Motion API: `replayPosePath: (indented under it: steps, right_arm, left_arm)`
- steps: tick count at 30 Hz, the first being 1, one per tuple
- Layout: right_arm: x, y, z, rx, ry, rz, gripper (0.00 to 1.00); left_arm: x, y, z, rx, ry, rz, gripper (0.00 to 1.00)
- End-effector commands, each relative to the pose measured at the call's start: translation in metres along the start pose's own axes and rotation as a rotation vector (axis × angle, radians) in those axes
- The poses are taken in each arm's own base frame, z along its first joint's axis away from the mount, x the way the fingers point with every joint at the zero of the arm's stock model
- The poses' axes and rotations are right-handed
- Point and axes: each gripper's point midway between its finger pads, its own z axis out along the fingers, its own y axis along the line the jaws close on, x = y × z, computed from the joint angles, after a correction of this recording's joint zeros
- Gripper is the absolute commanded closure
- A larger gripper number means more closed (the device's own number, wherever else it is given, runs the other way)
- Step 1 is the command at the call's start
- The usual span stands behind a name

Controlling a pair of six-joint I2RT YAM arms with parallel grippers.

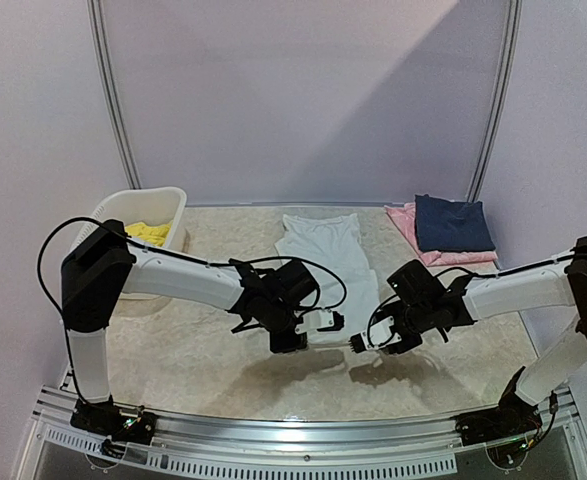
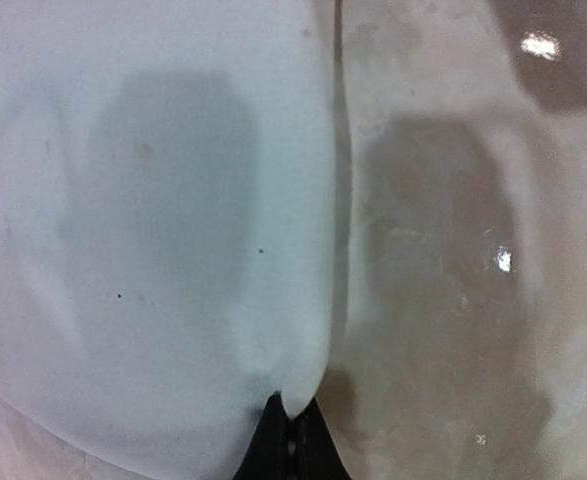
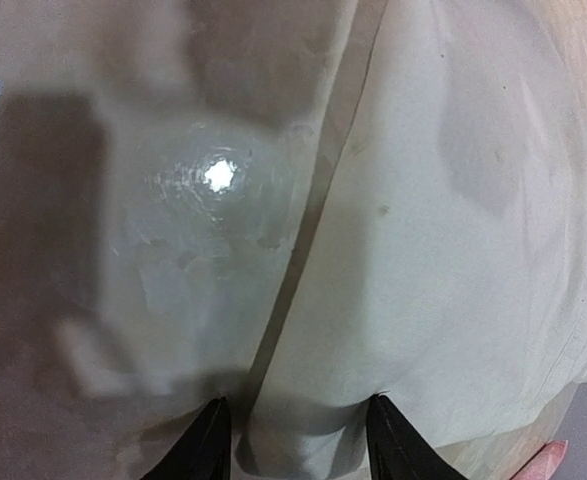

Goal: Fold and stack the mixed laundry pile
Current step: Pick up the 2/3-rectangle-folded T-shirt from the center of the board.

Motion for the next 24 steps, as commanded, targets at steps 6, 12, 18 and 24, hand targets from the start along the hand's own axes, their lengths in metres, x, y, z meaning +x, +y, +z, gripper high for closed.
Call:
replayPosePath:
  steps: [6,12,18,24]
  right_arm:
    - [0.028,0.018,0.025,-0.032,0.138,0.017,0.61]
    - [0.036,0.014,0.02,0.014,0.182,0.039,0.77]
    - [0.031,0.009,0.002,0.062,0.161,0.07,0.71]
    - [0.03,0.005,0.009,0.059,0.164,0.088,0.82]
  left_arm:
    - [0.015,-0.006,0.007,0.066,0.051,-0.036,1.0]
    - [0.016,-0.004,0.006,0.066,0.058,-0.04,1.0]
    - [0.016,-0.001,0.004,0.061,0.065,-0.042,1.0]
    - [0.013,0.0,0.003,0.057,0.062,-0.041,1.0]
